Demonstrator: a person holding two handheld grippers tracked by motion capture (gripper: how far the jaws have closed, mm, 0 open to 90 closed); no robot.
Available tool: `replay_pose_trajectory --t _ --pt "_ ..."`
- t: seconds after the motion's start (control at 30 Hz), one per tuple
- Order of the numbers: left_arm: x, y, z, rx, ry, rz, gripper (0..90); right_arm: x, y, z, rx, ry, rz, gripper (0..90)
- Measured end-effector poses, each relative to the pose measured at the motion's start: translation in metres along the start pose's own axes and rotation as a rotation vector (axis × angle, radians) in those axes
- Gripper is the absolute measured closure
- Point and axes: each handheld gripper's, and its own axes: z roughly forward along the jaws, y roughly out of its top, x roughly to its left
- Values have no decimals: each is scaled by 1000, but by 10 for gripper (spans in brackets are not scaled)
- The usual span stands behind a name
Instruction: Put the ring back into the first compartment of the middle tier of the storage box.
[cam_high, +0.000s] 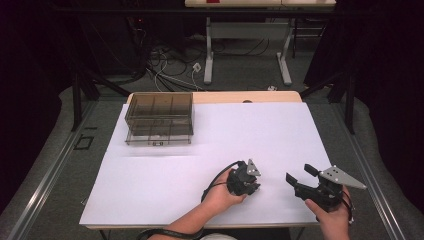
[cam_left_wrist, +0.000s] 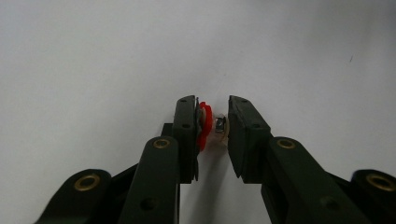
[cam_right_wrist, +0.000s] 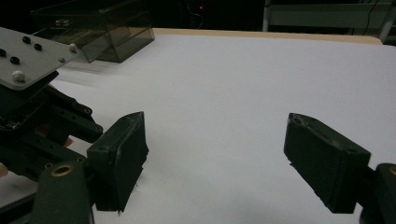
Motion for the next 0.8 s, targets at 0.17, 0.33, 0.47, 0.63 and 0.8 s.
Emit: replay_pose_trajectory --t 0.17,0.33,0.47,0.63,0.8 --pt "0 0 -1 -2 -6 -11 750 0 0 0 3 2 -1 212" --pt "1 1 -1 -5 -6 -20 753 0 0 0 3 0 -1 212" --pt "2 0 -2 -13 -10 -32 759 0 0 0 1 0 1 212" --pt "2 0 -2 -11 -10 -43 760 0 0 0 7 1 4 212" --pt "3 1 -3 -10 -15 -58 760 0 0 0 7 0 7 212"
